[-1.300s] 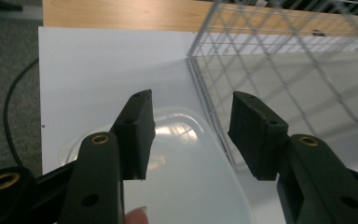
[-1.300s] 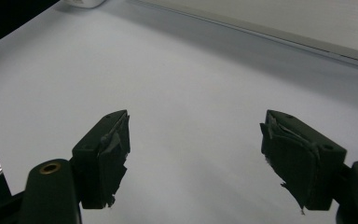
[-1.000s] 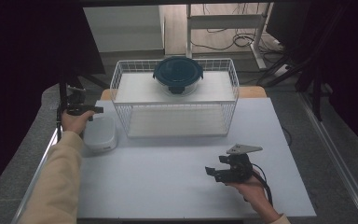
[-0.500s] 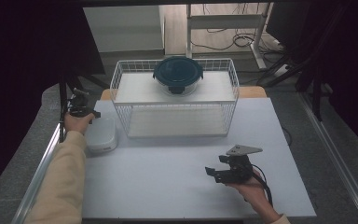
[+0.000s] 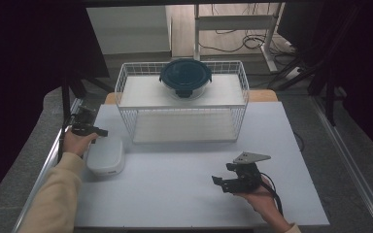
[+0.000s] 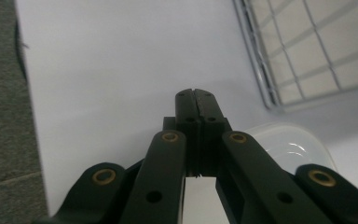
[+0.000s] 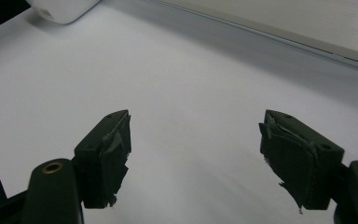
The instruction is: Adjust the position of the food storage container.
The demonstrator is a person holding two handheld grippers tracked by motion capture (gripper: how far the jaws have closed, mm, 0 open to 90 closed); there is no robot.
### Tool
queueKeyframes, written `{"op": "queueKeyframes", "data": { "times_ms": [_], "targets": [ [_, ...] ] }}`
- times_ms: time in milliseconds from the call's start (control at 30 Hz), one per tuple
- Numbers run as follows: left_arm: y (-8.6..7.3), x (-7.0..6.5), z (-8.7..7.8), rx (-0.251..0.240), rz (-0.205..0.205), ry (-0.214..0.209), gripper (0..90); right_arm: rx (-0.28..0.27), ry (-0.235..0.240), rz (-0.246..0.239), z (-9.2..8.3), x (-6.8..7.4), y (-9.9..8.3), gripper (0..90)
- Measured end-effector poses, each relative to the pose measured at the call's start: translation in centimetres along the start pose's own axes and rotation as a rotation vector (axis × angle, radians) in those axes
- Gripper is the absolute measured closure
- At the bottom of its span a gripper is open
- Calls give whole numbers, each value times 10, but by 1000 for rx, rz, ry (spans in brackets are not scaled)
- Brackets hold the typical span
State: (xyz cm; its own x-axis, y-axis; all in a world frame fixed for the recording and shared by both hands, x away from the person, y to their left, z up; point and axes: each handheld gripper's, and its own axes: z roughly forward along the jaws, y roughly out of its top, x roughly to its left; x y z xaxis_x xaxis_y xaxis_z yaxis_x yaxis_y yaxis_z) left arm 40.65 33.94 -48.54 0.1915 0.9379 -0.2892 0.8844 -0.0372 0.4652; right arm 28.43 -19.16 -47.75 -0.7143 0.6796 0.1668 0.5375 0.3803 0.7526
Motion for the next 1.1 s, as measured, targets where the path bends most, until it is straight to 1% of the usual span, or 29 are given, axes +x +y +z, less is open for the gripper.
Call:
{"op": "queueKeyframes", "data": {
  "times_ms": [100,267,300,400,533,600,667,767,867,900,967,1033,1100],
  "targets": [
    [-9,-5,1,9,25,-12,900,8,1,-4,1,2,0,241],
    [-22,-10,1,22,43,-35,900,9,0,-3,2,2,-1,241],
    [-24,-11,0,26,44,-40,900,9,0,-2,2,1,-1,241],
    [-31,-15,-4,41,70,-32,900,15,1,-2,3,1,-1,241],
    [-38,-16,-8,41,83,-51,900,24,4,-3,4,2,-2,241],
    [-39,-14,-12,24,71,-54,895,25,2,-4,5,3,-2,241],
    [-39,-10,-20,-8,56,-57,893,23,1,-3,5,2,-2,241],
    [-42,-4,-39,-58,51,-47,895,18,-1,-3,4,2,-2,241],
    [-50,0,-54,-87,43,-30,900,17,-6,-1,5,1,-2,241],
    [-55,2,-60,-94,41,-28,900,17,-6,1,5,1,-2,241],
    [-67,6,-64,-96,35,-36,900,19,-8,0,5,1,-2,241],
    [-76,9,-65,-96,32,-34,900,19,-8,0,5,1,-2,241],
    [-88,13,-65,-91,27,-21,900,21,-9,-2,5,1,-2,241]
  ]
}}
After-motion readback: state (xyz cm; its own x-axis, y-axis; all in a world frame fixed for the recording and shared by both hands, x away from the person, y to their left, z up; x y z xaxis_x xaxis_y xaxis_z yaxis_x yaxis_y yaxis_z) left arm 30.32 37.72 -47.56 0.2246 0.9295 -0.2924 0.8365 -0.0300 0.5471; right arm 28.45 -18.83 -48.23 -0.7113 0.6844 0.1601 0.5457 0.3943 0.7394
